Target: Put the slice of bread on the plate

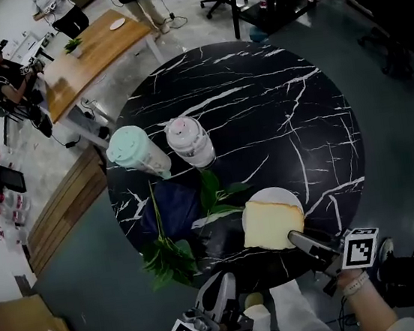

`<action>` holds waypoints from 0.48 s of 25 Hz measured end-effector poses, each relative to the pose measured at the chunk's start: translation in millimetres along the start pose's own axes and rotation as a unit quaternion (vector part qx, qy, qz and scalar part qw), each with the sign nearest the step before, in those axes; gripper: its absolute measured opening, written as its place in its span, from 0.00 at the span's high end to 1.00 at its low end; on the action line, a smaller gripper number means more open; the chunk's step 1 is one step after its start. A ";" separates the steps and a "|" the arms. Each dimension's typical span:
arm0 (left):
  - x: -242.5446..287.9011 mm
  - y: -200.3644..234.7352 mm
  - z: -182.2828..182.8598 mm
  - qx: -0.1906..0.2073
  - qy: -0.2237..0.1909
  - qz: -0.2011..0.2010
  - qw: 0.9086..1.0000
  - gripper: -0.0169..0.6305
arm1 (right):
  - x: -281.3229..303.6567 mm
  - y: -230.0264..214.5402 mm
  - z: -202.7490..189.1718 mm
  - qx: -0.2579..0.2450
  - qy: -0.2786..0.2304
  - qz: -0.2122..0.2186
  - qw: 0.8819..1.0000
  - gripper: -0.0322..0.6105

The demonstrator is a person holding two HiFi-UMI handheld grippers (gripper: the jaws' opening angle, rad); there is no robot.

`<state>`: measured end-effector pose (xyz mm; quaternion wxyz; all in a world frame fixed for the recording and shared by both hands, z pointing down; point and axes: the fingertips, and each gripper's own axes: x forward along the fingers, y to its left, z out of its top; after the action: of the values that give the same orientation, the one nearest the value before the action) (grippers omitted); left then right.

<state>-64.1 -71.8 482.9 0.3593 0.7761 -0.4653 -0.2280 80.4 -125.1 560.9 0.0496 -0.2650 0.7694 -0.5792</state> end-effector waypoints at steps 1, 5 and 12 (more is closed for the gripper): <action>0.6 -2.3 0.4 -0.001 -0.001 -0.002 1.000 0.96 | 0.5 -2.6 0.1 0.012 -0.001 -0.002 1.000 0.80; 6.1 -11.3 1.5 -0.001 -0.005 -0.009 1.000 0.96 | 0.4 -11.1 0.2 0.044 -0.004 -0.011 0.999 0.80; 10.0 -26.0 2.0 -0.031 -0.010 -0.029 0.999 0.96 | 5.3 -12.7 8.4 -0.091 0.024 -0.082 0.992 0.79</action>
<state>-46.4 -73.3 461.4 0.3716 0.7754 -0.4391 -0.2606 83.6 -137.2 571.1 -0.0406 -0.3161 0.7954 -0.5154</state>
